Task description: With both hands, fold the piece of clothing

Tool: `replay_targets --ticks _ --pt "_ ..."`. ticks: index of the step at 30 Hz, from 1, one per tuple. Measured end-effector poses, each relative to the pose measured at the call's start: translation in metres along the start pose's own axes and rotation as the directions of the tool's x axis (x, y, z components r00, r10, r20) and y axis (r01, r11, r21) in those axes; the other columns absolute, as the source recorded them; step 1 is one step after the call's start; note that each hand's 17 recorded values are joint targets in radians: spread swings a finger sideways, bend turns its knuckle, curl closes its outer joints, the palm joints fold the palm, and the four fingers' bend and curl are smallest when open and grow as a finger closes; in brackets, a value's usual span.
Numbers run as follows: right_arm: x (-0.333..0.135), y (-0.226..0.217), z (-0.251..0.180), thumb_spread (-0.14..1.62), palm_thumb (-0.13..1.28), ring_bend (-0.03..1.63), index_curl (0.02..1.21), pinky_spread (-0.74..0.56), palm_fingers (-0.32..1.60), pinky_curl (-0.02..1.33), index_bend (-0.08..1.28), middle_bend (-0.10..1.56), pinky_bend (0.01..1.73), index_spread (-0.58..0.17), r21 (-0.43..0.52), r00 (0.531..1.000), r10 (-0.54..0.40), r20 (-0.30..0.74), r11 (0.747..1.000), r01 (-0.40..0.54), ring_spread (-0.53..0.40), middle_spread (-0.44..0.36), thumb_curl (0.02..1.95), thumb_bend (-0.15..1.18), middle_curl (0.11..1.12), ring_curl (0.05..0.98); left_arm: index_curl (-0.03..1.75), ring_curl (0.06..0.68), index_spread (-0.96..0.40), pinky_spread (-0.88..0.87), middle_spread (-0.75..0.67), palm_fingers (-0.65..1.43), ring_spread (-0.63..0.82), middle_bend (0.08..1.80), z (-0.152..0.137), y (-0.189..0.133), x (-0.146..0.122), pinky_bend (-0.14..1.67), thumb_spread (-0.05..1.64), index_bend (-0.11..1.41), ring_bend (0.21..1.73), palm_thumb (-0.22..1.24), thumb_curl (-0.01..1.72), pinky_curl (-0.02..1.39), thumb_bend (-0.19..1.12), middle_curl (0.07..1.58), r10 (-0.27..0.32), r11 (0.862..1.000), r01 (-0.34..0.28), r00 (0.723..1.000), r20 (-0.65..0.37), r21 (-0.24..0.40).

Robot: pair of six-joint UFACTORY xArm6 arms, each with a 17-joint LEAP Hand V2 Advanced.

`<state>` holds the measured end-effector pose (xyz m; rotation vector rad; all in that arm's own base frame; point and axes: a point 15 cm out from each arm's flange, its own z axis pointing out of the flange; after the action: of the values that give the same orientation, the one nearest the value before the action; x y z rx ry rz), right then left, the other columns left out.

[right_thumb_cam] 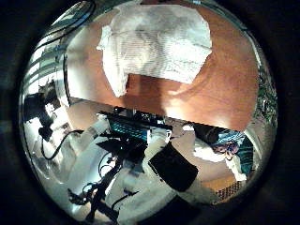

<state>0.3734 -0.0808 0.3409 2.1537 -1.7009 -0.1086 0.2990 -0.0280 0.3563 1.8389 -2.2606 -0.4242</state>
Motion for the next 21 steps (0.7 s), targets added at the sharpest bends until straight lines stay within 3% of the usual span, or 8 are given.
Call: replay_targets --ticks 12,17,21 --pt "0.010 0.021 -0.013 1.39 0.44 0.39 0.29 0.32 0.07 0.25 0.16 0.19 0.43 -0.362 0.040 1.000 0.022 0.003 0.999 -0.022 0.174 -0.016 0.22 -0.01 0.35 0.224 0.43 0.197 -0.11 0.50 0.16 0.22 0.29 0.18 0.010 -0.003 0.013 0.35 1.24 0.19 0.61 0.36 0.33 0.31 -0.02 0.32 0.027 1.000 -0.027 1.000 -0.003 -0.013" --pt "0.005 0.019 -0.012 1.39 0.43 0.38 0.29 0.32 0.08 0.26 0.16 0.19 0.43 -0.361 0.041 1.000 0.024 0.016 0.999 -0.025 0.173 -0.009 0.22 -0.01 0.35 0.230 0.44 0.194 -0.12 0.49 0.13 0.24 0.28 0.18 0.012 -0.015 0.019 0.34 1.24 0.21 0.60 0.36 0.32 0.31 -0.01 0.32 0.107 0.994 -0.107 0.994 0.002 0.022" --pt "0.000 0.014 -0.006 1.39 0.42 0.39 0.29 0.33 0.10 0.26 0.16 0.19 0.42 -0.360 0.023 0.999 0.033 0.028 0.999 -0.033 0.175 -0.005 0.21 -0.01 0.35 0.234 0.44 0.192 -0.13 0.48 0.10 0.25 0.26 0.18 0.030 -0.028 0.027 0.33 1.25 0.21 0.59 0.37 0.32 0.30 -0.01 0.32 0.158 0.986 -0.158 0.987 0.012 0.049"
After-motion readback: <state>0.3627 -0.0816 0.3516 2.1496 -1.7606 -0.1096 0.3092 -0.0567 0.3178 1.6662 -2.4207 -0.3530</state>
